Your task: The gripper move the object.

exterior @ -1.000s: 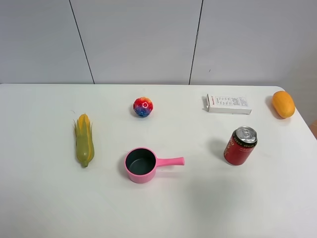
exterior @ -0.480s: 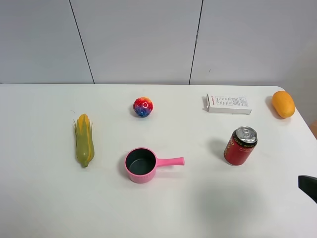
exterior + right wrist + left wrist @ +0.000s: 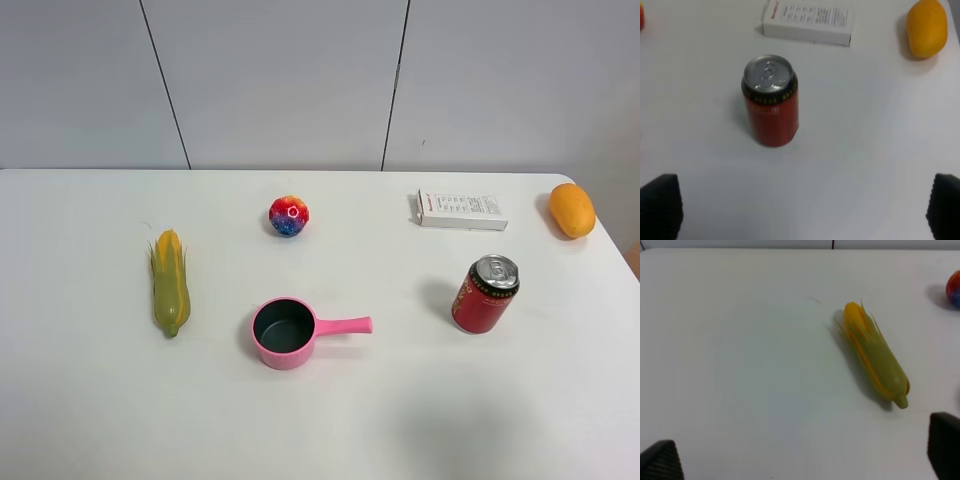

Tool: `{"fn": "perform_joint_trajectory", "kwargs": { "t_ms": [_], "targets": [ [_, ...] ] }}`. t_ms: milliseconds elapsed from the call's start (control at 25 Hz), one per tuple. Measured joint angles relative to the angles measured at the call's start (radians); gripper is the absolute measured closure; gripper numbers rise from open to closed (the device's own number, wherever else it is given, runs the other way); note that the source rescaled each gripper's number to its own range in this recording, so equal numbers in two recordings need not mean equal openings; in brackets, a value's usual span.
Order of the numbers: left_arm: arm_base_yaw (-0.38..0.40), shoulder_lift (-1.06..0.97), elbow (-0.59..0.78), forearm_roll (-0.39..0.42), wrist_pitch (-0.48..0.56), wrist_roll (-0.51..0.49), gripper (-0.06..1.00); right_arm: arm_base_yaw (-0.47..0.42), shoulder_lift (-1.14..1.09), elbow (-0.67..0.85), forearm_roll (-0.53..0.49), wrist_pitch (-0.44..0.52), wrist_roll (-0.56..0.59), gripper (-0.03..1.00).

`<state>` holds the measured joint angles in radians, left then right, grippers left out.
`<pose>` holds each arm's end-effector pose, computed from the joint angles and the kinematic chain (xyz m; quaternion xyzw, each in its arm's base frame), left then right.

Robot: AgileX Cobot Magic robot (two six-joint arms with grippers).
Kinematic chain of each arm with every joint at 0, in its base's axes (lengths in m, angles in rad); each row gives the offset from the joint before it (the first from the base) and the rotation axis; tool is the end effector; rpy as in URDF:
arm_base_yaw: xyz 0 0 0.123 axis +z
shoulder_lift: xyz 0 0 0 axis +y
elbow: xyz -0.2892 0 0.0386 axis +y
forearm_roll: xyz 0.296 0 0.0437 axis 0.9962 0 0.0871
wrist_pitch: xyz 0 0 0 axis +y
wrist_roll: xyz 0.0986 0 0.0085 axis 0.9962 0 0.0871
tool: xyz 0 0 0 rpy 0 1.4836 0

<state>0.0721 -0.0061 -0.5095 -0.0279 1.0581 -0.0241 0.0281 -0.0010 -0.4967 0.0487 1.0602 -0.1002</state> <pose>0.0354 0.0001 0.3002 -0.0402 0.8474 -0.0012 0.5294 0.0377 0.0053 0.2957 -0.0556 0.8516 0.0056 0.5211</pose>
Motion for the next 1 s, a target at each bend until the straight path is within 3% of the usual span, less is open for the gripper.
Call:
{"fn": "perform_joint_trajectory", "kwargs": {
  "t_ms": [1000],
  "targets": [
    [0.000,0.000,0.000,0.000,0.000,0.000,-0.06,0.005,-0.001,0.001,-0.031,0.001,0.043,-0.03]
  ]
}}
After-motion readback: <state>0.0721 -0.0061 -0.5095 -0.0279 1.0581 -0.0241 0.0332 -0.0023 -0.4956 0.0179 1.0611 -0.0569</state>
